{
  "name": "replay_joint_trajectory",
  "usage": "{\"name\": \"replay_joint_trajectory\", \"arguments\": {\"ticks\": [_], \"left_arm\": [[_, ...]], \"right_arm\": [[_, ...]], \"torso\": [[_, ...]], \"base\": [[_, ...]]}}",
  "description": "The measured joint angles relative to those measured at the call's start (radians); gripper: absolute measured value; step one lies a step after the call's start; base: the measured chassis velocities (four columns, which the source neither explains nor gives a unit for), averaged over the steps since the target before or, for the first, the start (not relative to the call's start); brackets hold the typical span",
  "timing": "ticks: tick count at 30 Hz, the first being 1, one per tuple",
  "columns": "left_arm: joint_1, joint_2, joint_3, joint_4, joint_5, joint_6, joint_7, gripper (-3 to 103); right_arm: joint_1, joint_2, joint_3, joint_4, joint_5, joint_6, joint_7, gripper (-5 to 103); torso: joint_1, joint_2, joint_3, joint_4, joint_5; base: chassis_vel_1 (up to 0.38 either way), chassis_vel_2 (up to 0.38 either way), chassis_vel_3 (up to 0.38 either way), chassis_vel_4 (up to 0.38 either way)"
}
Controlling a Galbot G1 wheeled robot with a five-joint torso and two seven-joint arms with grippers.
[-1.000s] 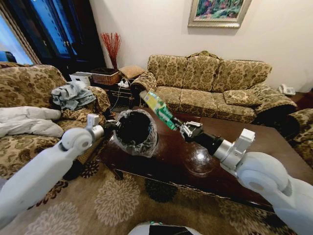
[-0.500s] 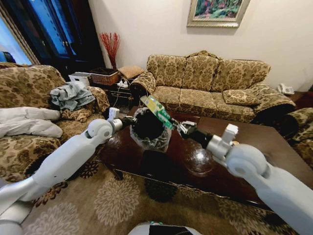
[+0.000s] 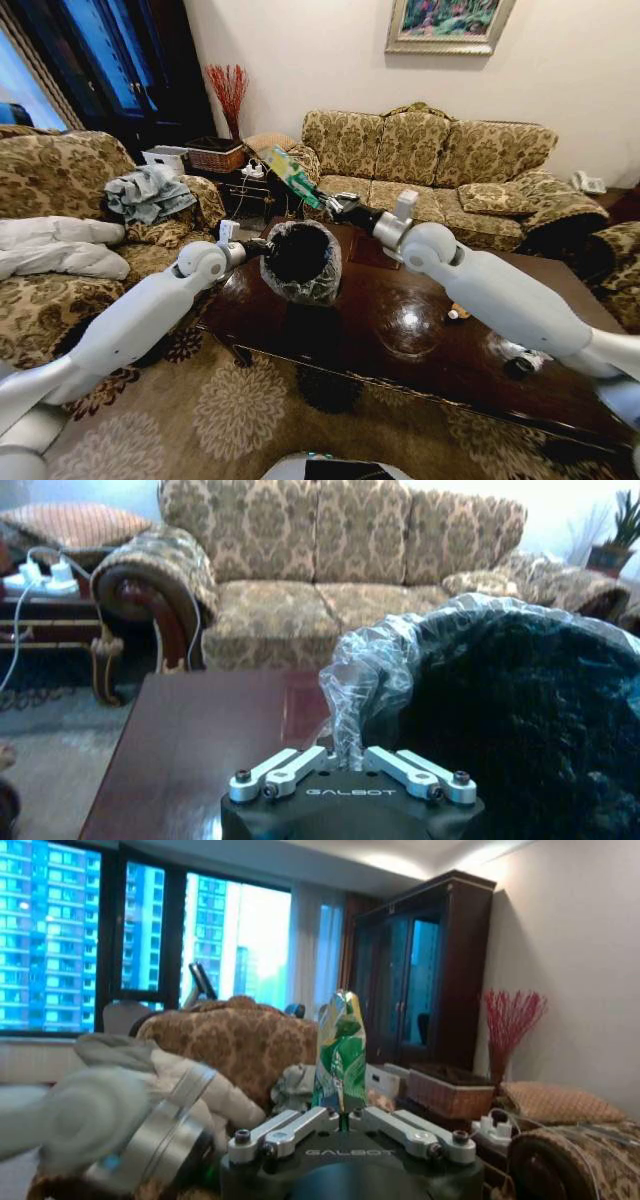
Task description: Move to the front of the table and place the trash on the table into the trash bin.
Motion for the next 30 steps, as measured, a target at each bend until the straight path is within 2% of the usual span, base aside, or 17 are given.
{"name": "replay_joint_trajectory", "arguments": {"ticks": [3,5,9,10,11,13,14,17,18,19,22,23,26,28,30], "left_arm": [[-0.053,-0.019,0.025,0.025,-0.012,0.001,0.002,2],[-0.072,-0.025,0.040,0.028,-0.019,0.005,0.001,2],[-0.081,-0.020,0.050,0.014,-0.027,0.014,-0.001,2],[-0.081,-0.016,0.050,0.008,-0.029,0.015,-0.003,2],[-0.081,-0.016,0.050,0.008,-0.029,0.015,-0.003,2],[-0.068,-0.005,0.038,-0.013,-0.033,0.017,-0.007,2],[-0.068,-0.005,0.038,-0.013,-0.033,0.017,-0.007,2],[-0.035,0.004,0.024,-0.039,-0.035,0.019,-0.013,2],[-0.028,0.004,0.022,-0.047,-0.035,0.020,-0.016,2],[-0.028,0.004,0.022,-0.047,-0.035,0.020,-0.016,2],[-0.022,0.007,0.016,-0.074,-0.046,0.025,-0.025,2],[-0.022,0.007,0.016,-0.074,-0.046,0.025,-0.025,2],[-0.018,0.024,0.002,-0.099,-0.055,0.030,-0.030,2],[-0.011,0.032,-0.004,-0.107,-0.056,0.030,-0.031,2],[0.009,0.049,-0.017,-0.124,-0.057,0.031,-0.032,2]], "right_arm": [[-0.026,-0.006,0.002,0.002,-0.017,-0.003,-0.007,0],[-0.051,-0.006,0.010,0.005,-0.035,-0.004,-0.008,0],[-0.090,-0.007,0.029,0.004,-0.080,-0.019,-0.008,-1],[-0.097,-0.004,0.034,-0.004,-0.091,-0.020,-0.008,4],[-0.097,-0.004,0.034,-0.004,-0.091,-0.020,-0.008,4],[-0.110,0.001,0.037,-0.019,-0.121,-0.020,-0.008,14],[-0.110,0.001,0.037,-0.019,-0.121,-0.020,-0.008,14],[-0.122,-0.006,0.036,-0.033,-0.168,-0.027,-0.023,32],[-0.123,-0.004,0.033,-0.041,-0.175,-0.027,-0.024,32],[-0.123,-0.004,0.033,-0.041,-0.175,-0.027,-0.024,32],[-0.121,0.009,0.029,-0.057,-0.182,-0.024,-0.019,48],[-0.121,0.009,0.029,-0.057,-0.182,-0.024,-0.019,48],[-0.120,0.002,0.039,-0.037,-0.175,-0.024,-0.001,65],[-0.121,-0.002,0.048,-0.029,-0.172,-0.024,0.006,65],[-0.127,-0.012,0.074,-0.015,-0.166,-0.024,0.022,76]], "torso": [[0.000,0.000,0.000,-0.0010,0.0015],[0.000,0.000,0.000,-0.0012,0.0011],[0.000,0.000,0.000,-0.0005,0.0006],[0.000,0.000,0.000,-0.0003,0.0004],[0.000,0.000,0.000,-0.0003,0.0004],[0.000,0.000,0.000,-0.0002,0.0005],[0.000,0.000,0.000,-0.0002,0.0005],[0.000,0.000,0.000,-0.0003,0.0004],[0.000,0.000,0.000,-0.0003,0.0004],[0.000,0.000,0.000,-0.0003,0.0004],[0.000,0.000,0.000,-0.0003,0.0007],[0.000,0.000,0.000,-0.0003,0.0007],[0.000,0.000,0.000,-0.0004,0.0007],[0.000,0.000,0.000,-0.0003,0.0006],[0.000,0.000,0.000,-0.0003,0.0004]], "base": [[0.000,0.000,0.000,0.000],[0.000,0.000,0.000,0.000],[0.000,0.000,0.000,0.000],[0.000,0.000,0.000,0.000],[0.000,0.000,0.000,0.000],[0.000,0.000,0.000,0.000],[0.000,0.000,0.000,0.000],[0.000,0.000,0.000,0.000],[0.000,0.000,0.000,0.000],[0.000,0.000,0.000,0.000],[0.000,0.000,0.000,0.000],[0.000,0.000,0.000,0.000],[0.000,0.000,0.000,0.000],[0.000,0.000,0.000,0.000],[0.000,0.000,0.000,0.000]]}}
